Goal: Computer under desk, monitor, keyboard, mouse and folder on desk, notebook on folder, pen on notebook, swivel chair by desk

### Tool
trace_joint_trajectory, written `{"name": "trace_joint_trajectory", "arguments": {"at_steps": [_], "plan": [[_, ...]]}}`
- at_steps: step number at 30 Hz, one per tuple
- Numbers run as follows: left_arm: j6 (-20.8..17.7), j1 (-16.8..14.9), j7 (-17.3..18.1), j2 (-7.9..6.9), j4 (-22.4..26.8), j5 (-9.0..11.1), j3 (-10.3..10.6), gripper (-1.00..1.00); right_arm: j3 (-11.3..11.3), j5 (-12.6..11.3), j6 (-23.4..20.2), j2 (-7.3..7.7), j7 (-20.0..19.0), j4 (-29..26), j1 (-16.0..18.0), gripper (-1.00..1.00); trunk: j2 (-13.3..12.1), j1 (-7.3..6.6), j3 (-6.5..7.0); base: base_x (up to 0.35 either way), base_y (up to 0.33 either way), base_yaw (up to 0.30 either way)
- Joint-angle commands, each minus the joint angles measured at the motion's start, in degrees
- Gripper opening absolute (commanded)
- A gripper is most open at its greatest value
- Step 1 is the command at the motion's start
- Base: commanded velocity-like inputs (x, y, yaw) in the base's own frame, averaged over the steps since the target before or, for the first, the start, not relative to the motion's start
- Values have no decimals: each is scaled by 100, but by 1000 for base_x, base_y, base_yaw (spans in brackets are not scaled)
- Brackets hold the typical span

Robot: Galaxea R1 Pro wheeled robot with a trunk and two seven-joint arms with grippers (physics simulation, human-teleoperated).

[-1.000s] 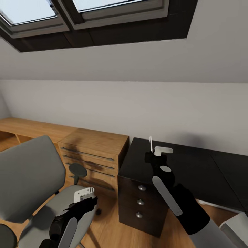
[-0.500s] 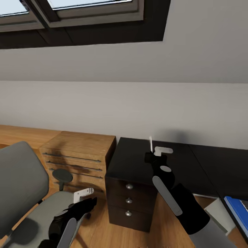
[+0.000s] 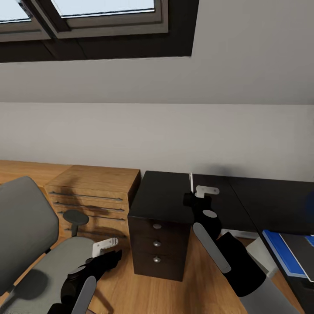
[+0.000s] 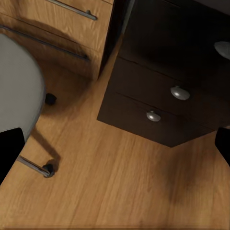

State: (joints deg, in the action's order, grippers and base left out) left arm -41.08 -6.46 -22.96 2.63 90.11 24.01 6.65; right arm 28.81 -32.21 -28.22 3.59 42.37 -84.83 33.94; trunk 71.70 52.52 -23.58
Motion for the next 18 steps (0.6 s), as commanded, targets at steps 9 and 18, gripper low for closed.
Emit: {"name": "trace_joint_trajectory", "arguments": {"at_steps": [9,18], "plan": [[-14,-4,-53,0,6,66,7,100,12,-36,-9,10,52,-15,8,-100,4,0,-2,-5,0,-52],[-14,-4,-54,0,6,63,5,100,-21,-39,-14,33,52,-8,8,-100,4,0,21,0,0,-238]]}}
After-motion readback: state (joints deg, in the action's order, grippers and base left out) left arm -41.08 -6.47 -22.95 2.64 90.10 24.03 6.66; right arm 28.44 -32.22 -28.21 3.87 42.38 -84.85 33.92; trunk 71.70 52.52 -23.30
